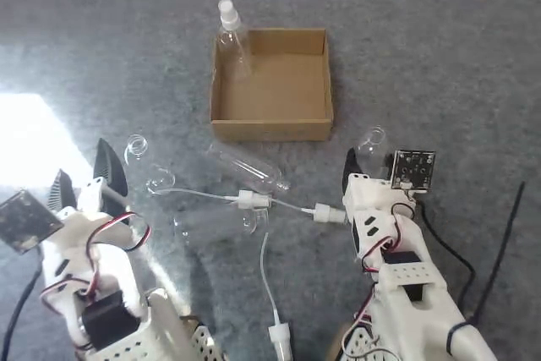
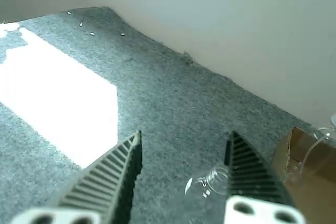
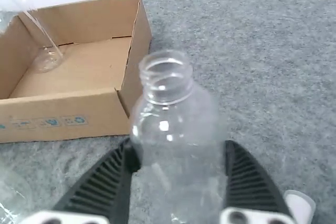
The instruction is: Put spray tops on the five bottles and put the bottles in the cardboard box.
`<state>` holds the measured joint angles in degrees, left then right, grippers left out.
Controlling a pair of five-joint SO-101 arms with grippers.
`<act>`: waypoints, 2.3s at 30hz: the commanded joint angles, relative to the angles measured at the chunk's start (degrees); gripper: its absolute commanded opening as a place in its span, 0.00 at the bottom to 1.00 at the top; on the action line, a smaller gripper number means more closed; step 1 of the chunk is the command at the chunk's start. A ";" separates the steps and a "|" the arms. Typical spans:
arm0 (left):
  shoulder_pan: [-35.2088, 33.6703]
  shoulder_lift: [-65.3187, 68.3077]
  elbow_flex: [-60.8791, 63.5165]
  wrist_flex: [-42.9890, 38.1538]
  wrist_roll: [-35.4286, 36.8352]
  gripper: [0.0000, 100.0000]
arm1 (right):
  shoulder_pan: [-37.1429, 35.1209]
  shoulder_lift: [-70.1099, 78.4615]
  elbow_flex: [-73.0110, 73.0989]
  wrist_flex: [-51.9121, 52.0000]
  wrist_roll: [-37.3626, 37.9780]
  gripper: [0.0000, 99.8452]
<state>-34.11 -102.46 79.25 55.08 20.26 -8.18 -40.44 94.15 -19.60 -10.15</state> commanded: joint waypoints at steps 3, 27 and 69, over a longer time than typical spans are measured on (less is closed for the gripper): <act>-0.18 -0.26 -0.57 -1.32 0.26 0.24 | 0.48 -2.24 1.32 2.42 1.85 0.32; -0.18 -0.26 -0.48 -1.41 0.26 0.24 | 0.92 -2.24 -11.08 25.01 4.13 0.33; -0.18 -0.26 -0.48 -1.41 0.26 0.24 | -0.48 -2.33 -38.07 59.91 3.96 0.27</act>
<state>-34.11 -102.46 79.25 55.08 20.26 -7.91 -41.05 59.69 40.26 -6.37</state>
